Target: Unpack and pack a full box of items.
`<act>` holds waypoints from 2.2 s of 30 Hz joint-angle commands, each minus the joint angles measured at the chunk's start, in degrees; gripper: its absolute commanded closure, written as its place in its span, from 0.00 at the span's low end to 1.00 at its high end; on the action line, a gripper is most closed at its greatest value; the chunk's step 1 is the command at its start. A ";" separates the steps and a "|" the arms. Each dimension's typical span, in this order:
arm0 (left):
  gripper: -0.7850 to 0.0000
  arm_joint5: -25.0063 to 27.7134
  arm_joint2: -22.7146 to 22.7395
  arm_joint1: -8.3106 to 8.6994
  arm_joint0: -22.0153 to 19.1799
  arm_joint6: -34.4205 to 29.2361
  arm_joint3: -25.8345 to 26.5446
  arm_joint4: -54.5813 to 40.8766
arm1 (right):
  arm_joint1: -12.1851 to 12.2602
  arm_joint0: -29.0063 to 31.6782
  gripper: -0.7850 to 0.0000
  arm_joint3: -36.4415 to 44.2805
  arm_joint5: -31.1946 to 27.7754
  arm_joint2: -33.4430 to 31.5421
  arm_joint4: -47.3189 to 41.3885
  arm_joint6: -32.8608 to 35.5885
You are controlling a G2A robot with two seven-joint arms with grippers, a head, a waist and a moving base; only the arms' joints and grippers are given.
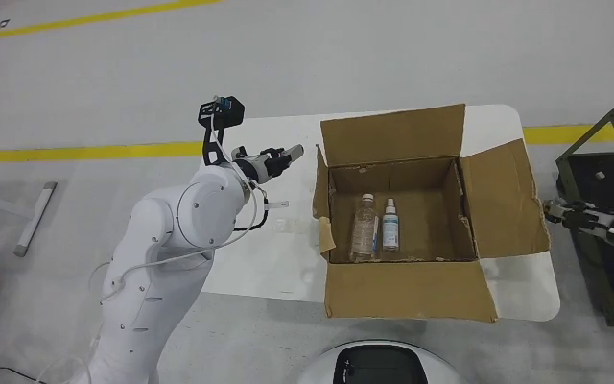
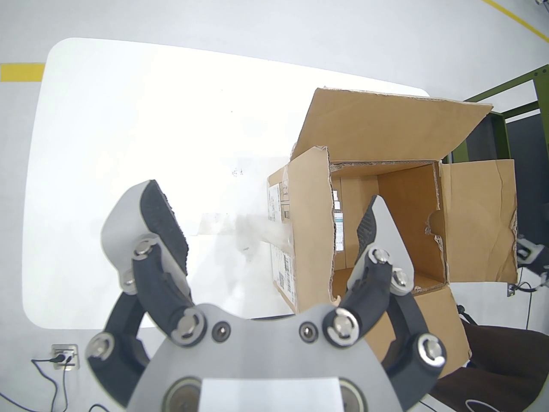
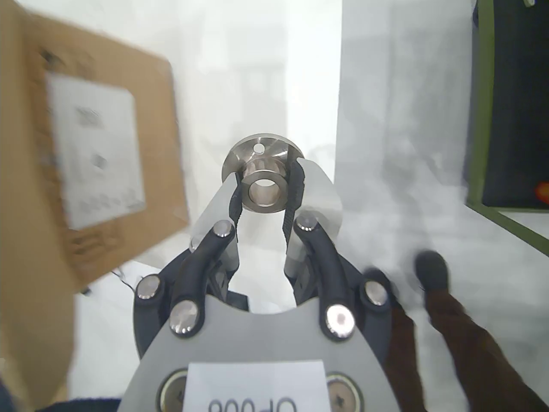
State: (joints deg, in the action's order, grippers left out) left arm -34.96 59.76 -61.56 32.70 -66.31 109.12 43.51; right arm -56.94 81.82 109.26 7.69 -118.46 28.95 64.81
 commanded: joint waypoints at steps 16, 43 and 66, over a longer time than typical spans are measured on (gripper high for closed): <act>0.00 0.00 0.00 0.00 0.00 0.00 0.00 0.00 | 1.14 -6.02 1.00 16.42 -2.80 15.49 -5.29 -0.78; 0.00 0.00 0.00 0.00 0.00 0.00 0.00 0.00 | -4.62 -36.52 0.67 -16.67 11.09 64.68 33.23 9.02; 0.00 0.00 0.00 0.00 0.00 0.00 0.00 0.00 | -1.02 -11.36 1.00 7.02 1.08 6.64 9.28 -10.42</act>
State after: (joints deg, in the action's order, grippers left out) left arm -34.96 59.76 -61.56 32.70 -66.31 109.12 43.51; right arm -57.96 68.41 117.34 9.03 -106.58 39.55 55.09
